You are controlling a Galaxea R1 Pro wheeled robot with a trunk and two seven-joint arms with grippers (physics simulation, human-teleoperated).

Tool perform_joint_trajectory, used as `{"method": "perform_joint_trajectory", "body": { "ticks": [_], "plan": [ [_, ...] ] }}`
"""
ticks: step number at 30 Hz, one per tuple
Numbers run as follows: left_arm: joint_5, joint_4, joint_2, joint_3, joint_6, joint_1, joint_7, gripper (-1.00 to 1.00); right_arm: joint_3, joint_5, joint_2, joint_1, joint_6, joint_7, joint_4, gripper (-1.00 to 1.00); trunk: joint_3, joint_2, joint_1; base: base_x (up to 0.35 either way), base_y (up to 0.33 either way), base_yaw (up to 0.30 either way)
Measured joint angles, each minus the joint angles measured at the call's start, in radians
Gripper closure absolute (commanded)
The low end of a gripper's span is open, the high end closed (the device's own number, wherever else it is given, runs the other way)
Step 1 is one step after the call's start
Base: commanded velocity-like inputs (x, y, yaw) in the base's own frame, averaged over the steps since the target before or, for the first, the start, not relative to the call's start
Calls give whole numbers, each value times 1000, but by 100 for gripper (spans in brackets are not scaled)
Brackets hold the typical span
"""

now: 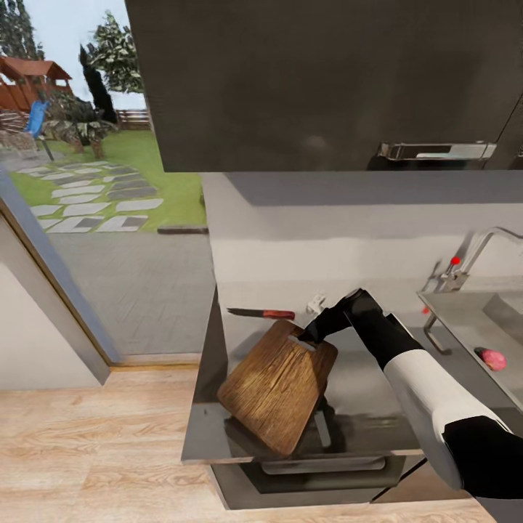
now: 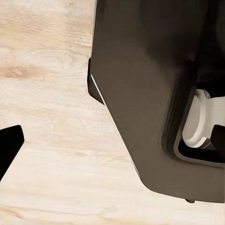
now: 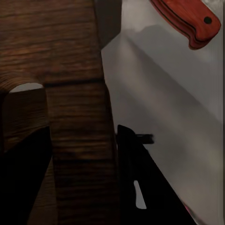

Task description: In the kitchen, take the Vidalia onion out of the sink, dice it on the chopping board with the paring knife, put the diced onion into the bowl on the countertop, then place both the paring knife and the chopping board into the sink.

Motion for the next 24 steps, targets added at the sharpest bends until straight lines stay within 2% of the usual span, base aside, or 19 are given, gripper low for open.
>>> {"method": "perform_joint_trajectory", "body": {
  "ticks": [24],
  "plan": [
    [1, 0, 0, 1, 0, 0, 0, -100, 0, 0, -2, 0, 0, 0, -1, 100, 39, 0, 0, 0, 0, 0]
  ]
}}
